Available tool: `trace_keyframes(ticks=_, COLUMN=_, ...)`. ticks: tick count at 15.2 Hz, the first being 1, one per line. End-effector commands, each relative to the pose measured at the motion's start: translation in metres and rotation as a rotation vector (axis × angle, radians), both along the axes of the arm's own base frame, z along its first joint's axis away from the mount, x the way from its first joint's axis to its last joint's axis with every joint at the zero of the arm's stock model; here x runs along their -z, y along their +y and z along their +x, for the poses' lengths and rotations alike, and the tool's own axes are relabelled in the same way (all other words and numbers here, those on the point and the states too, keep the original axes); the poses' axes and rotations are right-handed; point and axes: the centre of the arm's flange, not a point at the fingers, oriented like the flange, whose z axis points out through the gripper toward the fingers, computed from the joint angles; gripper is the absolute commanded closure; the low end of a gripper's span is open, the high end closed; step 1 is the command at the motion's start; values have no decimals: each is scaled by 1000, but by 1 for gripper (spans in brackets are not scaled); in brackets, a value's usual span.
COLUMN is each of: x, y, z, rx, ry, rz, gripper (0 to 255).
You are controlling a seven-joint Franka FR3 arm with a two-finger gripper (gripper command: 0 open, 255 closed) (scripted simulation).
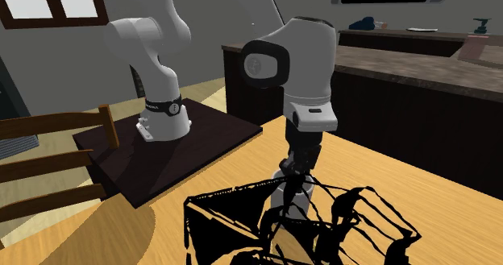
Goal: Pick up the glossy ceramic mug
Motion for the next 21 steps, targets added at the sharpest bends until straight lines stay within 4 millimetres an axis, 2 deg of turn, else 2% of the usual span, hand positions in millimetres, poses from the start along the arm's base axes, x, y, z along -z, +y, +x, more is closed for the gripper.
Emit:
trace_keyframes(ticks=1, x=1, y=1, z=-1, rx=-2, ry=3, rz=1, gripper=255)
trace_keyframes(ticks=4, x=2, y=1, z=-1, rx=-2, ry=3, rz=1, gripper=255)
trace_keyframes(ticks=19, x=-78, y=1, z=-1, rx=-2, ry=3, rz=1, gripper=255)
trace_keyframes(ticks=21, x=-78, y=1, z=-1, rx=-2, ry=3, rz=1, gripper=255)
